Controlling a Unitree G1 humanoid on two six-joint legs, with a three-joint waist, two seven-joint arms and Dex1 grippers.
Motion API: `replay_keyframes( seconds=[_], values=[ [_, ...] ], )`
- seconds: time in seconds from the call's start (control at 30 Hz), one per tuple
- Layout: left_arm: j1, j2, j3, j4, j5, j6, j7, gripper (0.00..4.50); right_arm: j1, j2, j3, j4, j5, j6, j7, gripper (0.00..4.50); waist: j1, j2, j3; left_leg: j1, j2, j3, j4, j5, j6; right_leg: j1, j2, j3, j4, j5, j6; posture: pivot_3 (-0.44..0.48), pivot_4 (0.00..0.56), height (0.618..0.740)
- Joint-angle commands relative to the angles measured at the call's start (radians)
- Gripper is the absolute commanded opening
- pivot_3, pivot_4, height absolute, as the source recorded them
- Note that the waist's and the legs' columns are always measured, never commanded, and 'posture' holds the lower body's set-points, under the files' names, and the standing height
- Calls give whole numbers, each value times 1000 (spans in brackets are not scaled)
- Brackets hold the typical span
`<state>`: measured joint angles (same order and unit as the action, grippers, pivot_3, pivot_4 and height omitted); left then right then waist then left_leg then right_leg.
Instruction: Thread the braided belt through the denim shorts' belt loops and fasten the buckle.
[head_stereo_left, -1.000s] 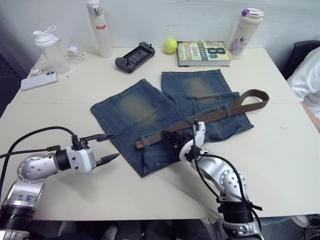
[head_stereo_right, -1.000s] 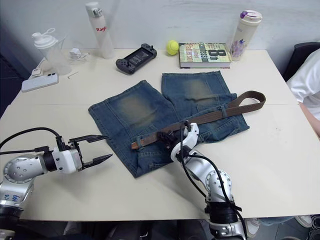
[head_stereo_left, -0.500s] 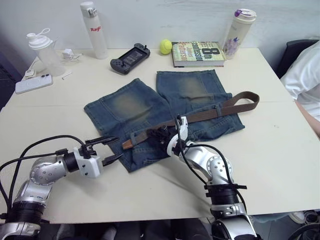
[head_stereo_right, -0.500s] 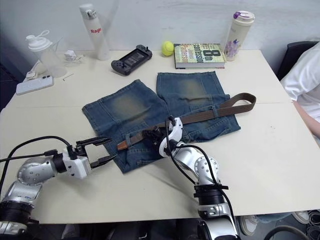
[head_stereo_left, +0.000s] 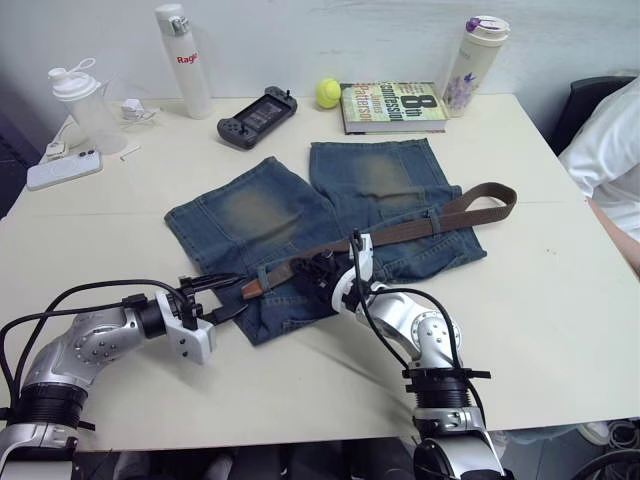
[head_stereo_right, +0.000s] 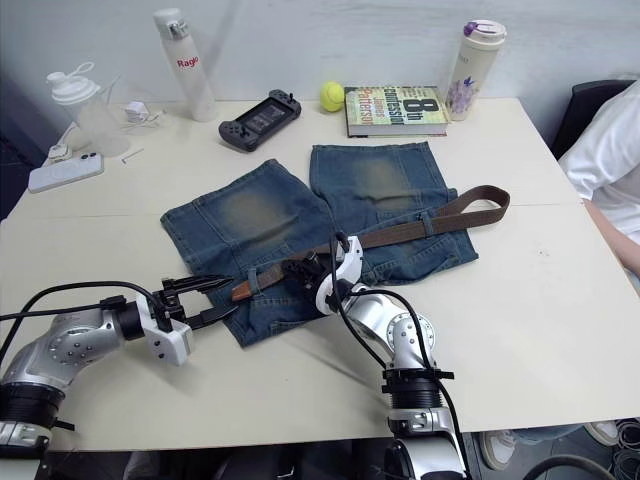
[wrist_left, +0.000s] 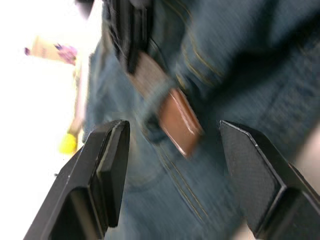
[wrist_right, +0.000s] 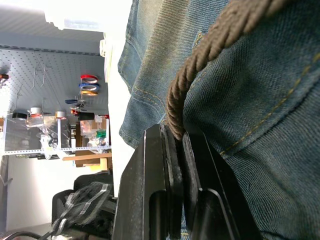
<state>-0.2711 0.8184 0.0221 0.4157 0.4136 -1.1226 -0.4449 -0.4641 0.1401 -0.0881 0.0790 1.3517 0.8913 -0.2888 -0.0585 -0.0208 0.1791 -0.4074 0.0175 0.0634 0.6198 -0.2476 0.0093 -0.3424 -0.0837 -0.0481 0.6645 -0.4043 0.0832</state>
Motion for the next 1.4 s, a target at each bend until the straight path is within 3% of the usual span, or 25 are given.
replay_keyframes(
  seconds=[0.03, 0.3, 0.77, 0.87, 1.03, 1.13, 1.3, 1.4],
  values=[
    [-23, 28, -8, 22, 13, -6, 39, 3166, 1, 24, 3, -14, -12, 20, 5, 0, 0, 0, 0, 0, 0, 0, 0, 0, 0, 0, 0, 0, 0, 0, 0, 0, 150, 740],
    [-78, 15, -35, 17, 92, 31, 105, 3166, 8, 36, 1, -24, -22, 32, 8, 0, -1, 0, 0, 0, 0, 1, -2, 0, 0, -1, 0, 0, 0, 0, 0, 0, 150, 740],
    [-57, 28, -73, -51, 38, 51, 98, 3166, 4, 37, -2, -20, -29, 33, 13, 0, -1, 0, 0, 1, 0, 1, -3, 2, -3, -1, 0, 0, 0, 0, 0, 0, 150, 740],
    [-52, 31, -80, -53, 33, 55, 97, 2374, 2, 37, -2, -20, -29, 33, 14, 0, -1, 0, 0, 1, 0, 1, -4, 2, -3, -1, 0, 0, 0, 0, 0, 0, 150, 740],
    [-42, 38, -80, -49, 0, 60, 90, 16, 2, 38, -2, -22, -32, 34, 14, 0, -1, 0, 0, 1, 0, 1, -4, 2, -3, -1, 0, 0, -1, 0, 0, 0, 150, 740],
    [-21, 58, -95, -42, -73, 55, 51, 16, 4, 40, 1, -25, -35, 38, 15, 0, -1, 0, 0, 1, 0, 1, -4, 2, -3, -1, 0, 0, -1, 0, 0, 0, 150, 740],
    [11, 86, -105, -16, -130, 55, 10, 1799, 5, 43, 1, -25, -40, 42, 18, 0, -2, 0, 0, 1, 1, 1, -5, 2, -3, -2, 0, 0, -1, 0, 0, 0, 150, 740],
    [10, 90, -104, 24, -110, 37, 17, 3117, 5, 45, 1, -25, -44, 41, 21, 0, 0, 0, 0, 1, 0, 1, -5, 1, -2, -1, 0, 0, -1, 0, 0, 0, 150, 740]
  ],
)
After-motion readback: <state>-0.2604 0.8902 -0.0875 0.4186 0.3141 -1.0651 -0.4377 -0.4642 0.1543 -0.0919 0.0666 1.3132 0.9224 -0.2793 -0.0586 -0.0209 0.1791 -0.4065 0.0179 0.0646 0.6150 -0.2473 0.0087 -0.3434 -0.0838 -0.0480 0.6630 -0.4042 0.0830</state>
